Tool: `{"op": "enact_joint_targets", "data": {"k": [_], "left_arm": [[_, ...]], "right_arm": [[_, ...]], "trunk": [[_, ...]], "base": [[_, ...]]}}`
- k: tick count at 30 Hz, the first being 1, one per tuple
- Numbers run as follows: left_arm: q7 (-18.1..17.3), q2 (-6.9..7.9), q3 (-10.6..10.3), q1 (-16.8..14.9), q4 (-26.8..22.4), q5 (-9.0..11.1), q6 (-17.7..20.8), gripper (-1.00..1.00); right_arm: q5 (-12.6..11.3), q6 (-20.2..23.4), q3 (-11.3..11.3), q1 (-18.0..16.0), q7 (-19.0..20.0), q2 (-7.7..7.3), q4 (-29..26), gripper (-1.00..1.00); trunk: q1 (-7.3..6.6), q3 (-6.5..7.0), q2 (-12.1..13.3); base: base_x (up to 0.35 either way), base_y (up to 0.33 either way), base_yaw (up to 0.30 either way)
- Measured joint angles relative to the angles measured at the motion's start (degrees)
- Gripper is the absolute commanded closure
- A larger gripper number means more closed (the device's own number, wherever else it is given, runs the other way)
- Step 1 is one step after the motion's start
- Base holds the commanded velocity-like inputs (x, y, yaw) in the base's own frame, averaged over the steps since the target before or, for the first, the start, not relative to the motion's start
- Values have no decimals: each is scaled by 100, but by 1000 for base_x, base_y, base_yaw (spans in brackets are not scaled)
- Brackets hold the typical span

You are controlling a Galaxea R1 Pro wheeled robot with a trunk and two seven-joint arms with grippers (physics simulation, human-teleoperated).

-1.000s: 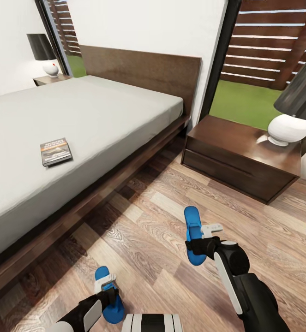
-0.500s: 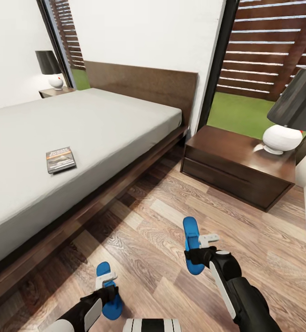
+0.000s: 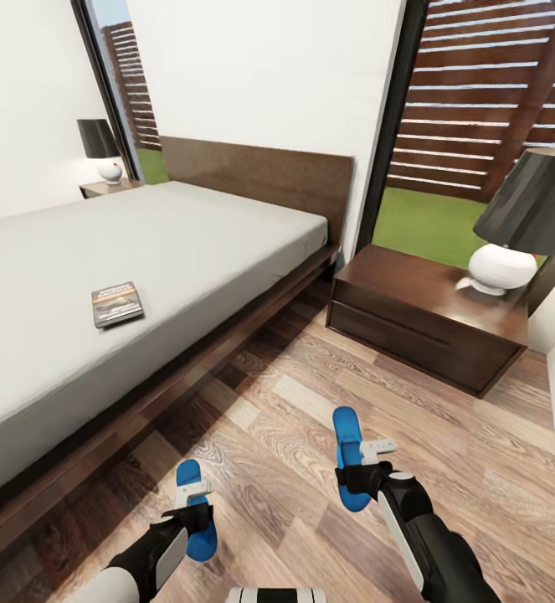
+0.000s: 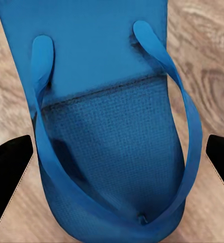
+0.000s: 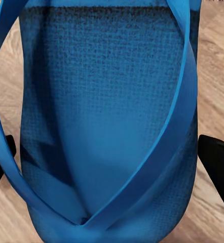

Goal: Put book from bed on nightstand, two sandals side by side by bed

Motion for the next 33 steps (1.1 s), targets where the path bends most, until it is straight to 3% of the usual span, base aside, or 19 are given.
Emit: {"op": "enact_joint_targets", "data": {"k": [12, 17, 24, 28, 33], "left_arm": [[-29, 12, 14, -51, 43, -23, 18, 100], [-32, 13, 13, -53, 49, -23, 18, 100], [-37, 13, 7, -53, 50, -25, 18, 100], [-39, 11, 10, -51, 50, -28, 18, 100], [-71, 11, 12, -50, 51, -19, 29, 100]], "right_arm": [[18, -482, -58, 35, -48, -66, 508, 100], [33, -1026, -365, 37, -65, -126, 991, 100], [39, -1306, -713, 36, -68, -147, 1244, 100], [43, -1437, -826, 37, -69, -174, 1484, 100], [26, -1957, -904, 37, -69, -244, 1982, 100]], "trunk": [[-31, 266, 16], [-44, 377, 23], [-62, 532, 32], [-72, 621, 38], [-85, 731, 44]], "base": [[0, 0, 0], [0, 0, 0], [0, 0, 0], [0, 0, 0], [0, 0, 0]]}}
